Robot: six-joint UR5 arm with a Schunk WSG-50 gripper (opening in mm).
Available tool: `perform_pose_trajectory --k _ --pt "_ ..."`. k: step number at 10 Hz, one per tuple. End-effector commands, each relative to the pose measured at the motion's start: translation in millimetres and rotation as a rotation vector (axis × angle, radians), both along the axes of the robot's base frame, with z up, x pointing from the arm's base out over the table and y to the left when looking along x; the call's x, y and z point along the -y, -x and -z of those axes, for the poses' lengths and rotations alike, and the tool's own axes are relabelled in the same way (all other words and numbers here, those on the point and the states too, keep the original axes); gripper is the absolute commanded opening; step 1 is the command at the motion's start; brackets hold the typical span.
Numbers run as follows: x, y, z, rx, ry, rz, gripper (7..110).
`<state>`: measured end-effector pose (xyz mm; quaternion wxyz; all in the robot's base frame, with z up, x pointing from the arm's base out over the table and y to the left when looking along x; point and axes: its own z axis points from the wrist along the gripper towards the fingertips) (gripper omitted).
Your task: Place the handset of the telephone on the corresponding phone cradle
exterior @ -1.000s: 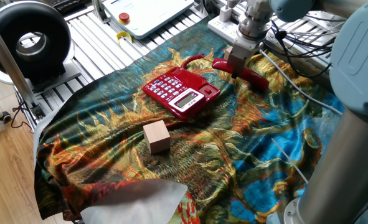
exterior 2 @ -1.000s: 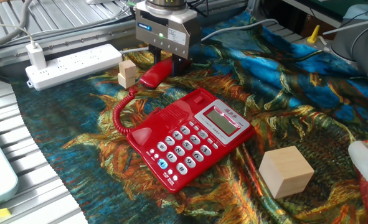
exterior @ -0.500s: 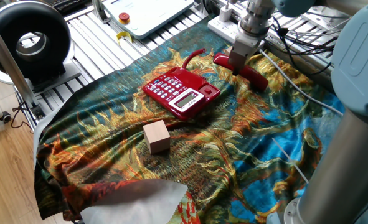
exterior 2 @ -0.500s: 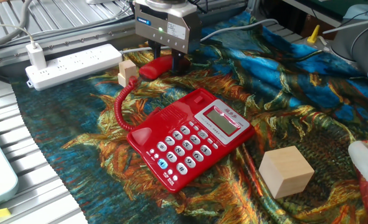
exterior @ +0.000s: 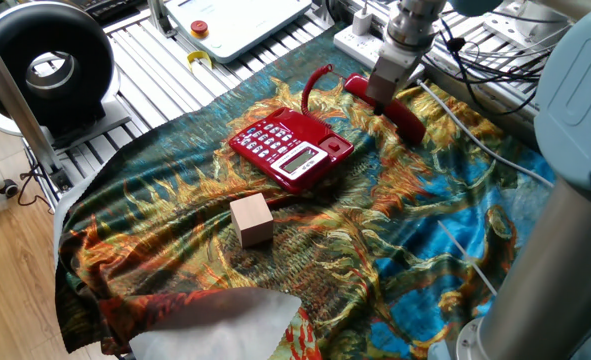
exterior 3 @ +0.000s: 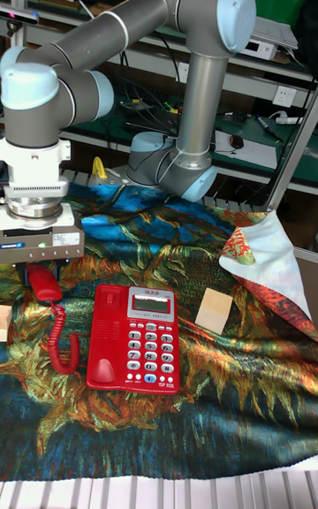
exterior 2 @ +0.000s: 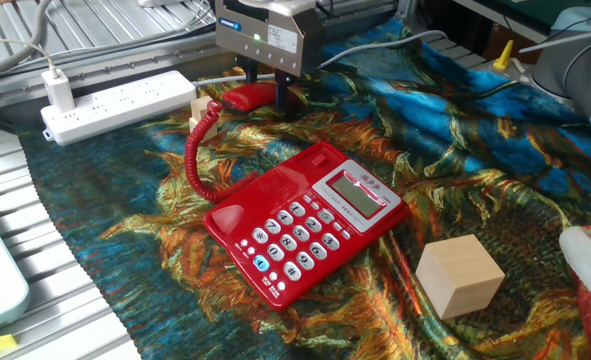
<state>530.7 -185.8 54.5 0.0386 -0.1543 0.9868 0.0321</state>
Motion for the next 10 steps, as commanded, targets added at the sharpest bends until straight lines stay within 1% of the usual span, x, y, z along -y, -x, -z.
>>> perform_pose_trajectory --k 1,9,10 --pt "-2.5 -2.6 -8.2 0.014 -0.015 0.013 7" --pt "-5.9 -6.4 -21.2 0.018 -0.033 0.023 7" --pt "-6.9 -5.2 -25.4 0.013 -0.034 0.027 7"
